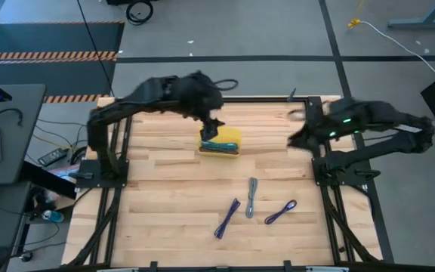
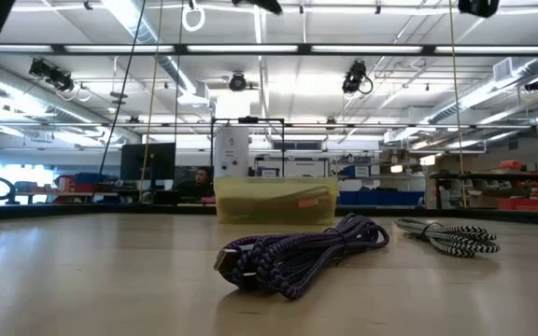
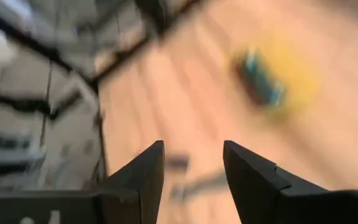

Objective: Pick and place USB-C Cables
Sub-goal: Put the right violet charger cable into the bin

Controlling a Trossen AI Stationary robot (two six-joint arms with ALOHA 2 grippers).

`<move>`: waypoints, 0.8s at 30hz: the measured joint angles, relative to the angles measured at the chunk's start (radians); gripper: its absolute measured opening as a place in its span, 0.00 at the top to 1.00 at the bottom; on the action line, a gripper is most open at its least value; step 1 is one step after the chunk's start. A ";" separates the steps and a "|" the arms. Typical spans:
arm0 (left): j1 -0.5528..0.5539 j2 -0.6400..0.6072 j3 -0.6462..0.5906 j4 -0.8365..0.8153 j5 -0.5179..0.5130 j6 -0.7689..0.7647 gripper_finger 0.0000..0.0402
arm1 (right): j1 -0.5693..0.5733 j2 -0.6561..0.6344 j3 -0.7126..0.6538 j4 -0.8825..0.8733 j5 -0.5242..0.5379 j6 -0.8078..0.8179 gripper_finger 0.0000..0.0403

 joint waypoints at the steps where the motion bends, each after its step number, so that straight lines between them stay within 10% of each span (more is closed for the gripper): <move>1: -0.011 -0.019 0.010 -0.011 -0.036 -0.002 0.31 | 0.007 0.030 0.000 -0.029 -0.042 0.030 0.58; 11: -0.115 -0.147 0.014 -0.031 -0.159 -0.018 0.31 | 0.162 0.367 0.000 -0.216 -0.289 0.137 0.59; 24: -0.131 -0.150 0.013 -0.129 -0.160 -0.015 0.31 | 0.469 0.780 -0.034 -0.214 -0.274 0.117 0.59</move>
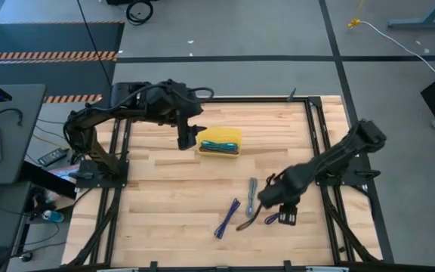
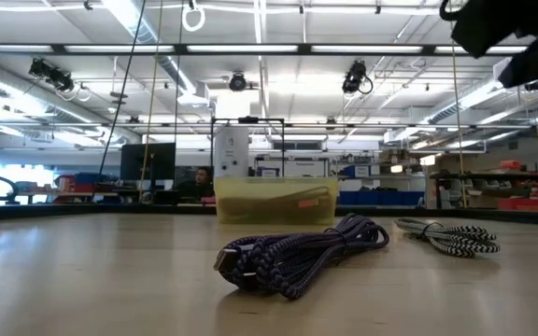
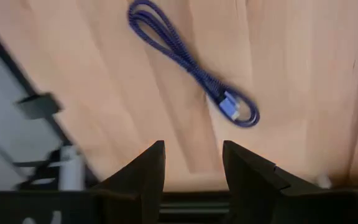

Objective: Pick and place USB-C Cables
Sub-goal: Put the right violet charger cable into the bin

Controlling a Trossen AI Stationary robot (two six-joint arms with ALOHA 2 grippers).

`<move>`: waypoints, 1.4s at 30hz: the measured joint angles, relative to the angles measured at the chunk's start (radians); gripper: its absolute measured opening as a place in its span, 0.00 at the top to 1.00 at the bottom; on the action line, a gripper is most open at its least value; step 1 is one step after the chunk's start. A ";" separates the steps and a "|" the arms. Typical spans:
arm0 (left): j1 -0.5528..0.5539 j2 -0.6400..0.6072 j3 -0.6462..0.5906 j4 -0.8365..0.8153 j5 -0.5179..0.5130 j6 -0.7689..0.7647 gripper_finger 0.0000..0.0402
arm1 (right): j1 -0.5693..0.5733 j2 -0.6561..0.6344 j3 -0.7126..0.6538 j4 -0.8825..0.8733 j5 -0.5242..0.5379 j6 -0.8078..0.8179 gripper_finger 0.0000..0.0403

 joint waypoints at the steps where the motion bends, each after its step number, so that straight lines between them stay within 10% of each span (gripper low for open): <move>1: 0.000 0.000 0.000 -0.005 0.000 0.005 0.31 | 0.011 0.021 0.000 0.007 0.018 -0.013 0.59; 31: 0.000 0.001 0.000 -0.039 0.000 0.008 0.31 | 0.046 0.259 -0.141 0.343 0.078 -0.200 0.54; 42: 0.000 0.001 0.000 -0.043 0.000 0.009 0.31 | 0.018 0.233 -0.147 0.332 0.072 -0.199 0.95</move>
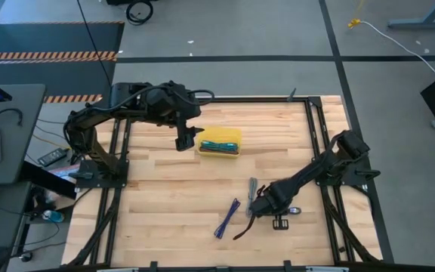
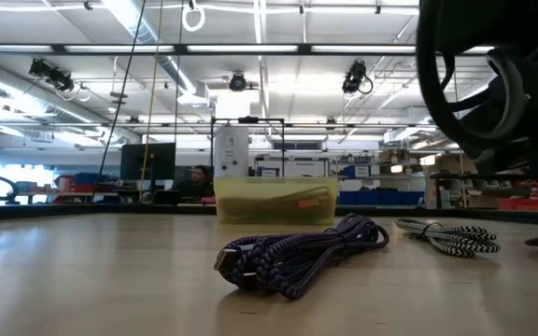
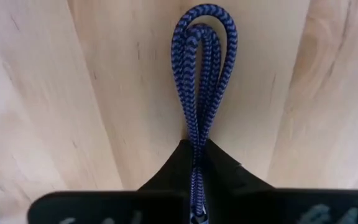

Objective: Pick and place USB-C Cables
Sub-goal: Put the right violet charger cable into the bin

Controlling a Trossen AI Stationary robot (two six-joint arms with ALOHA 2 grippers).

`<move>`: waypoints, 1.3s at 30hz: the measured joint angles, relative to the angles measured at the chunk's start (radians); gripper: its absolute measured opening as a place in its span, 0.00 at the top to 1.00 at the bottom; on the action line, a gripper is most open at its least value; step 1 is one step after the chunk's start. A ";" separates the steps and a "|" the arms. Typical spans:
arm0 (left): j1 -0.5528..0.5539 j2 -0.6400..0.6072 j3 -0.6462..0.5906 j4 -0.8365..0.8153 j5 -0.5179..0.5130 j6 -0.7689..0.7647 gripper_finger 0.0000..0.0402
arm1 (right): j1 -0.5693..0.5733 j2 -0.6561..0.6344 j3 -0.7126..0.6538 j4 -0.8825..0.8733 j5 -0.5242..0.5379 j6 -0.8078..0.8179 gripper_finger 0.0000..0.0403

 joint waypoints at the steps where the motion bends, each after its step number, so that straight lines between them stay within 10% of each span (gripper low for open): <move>1: 0.000 0.000 0.000 -0.005 0.000 0.000 0.31 | -0.005 -0.015 -0.004 -0.006 -0.005 0.012 0.96; 19: 0.000 0.001 0.000 -0.036 0.000 0.000 0.31 | -0.379 -0.421 0.374 -0.270 0.362 -0.059 0.96; 39: 0.000 0.001 0.000 -0.036 0.000 -0.002 0.31 | -0.819 -0.006 0.761 -0.128 0.062 -0.704 0.96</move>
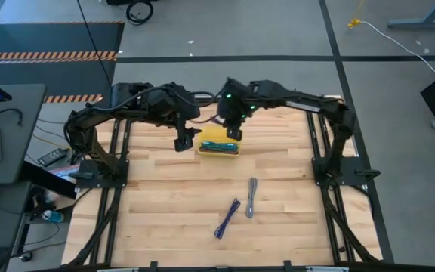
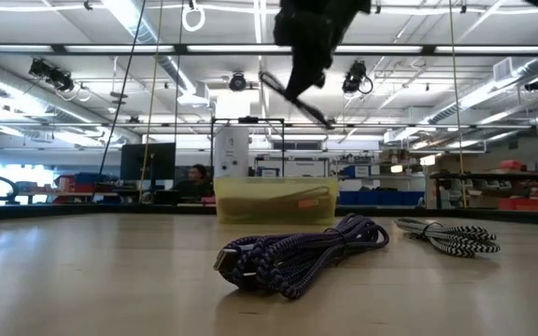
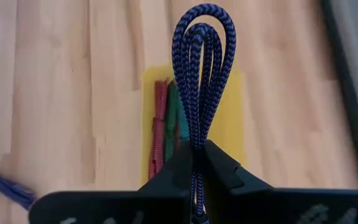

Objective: Pick and place USB-C Cables
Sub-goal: Put the right violet charger cable into the bin

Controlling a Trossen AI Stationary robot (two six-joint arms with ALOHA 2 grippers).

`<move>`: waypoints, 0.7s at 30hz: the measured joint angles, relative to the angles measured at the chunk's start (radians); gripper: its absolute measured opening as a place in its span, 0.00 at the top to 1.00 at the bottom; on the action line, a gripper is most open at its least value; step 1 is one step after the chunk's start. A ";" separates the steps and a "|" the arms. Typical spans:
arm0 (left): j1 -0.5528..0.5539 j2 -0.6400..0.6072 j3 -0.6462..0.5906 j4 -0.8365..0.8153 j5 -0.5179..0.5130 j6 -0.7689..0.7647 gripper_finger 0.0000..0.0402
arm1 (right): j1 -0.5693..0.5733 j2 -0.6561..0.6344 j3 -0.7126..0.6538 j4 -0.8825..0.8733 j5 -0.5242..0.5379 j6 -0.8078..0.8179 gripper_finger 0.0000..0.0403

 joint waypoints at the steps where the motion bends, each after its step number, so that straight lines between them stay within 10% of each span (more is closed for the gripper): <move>1: 0.000 0.000 0.000 -0.006 0.000 0.000 0.31 | 0.000 0.028 0.002 0.004 -0.011 -0.008 0.96; 21: 0.000 0.000 0.000 -0.006 0.000 0.009 0.31 | 0.056 0.349 0.004 0.087 -0.089 -0.039 0.96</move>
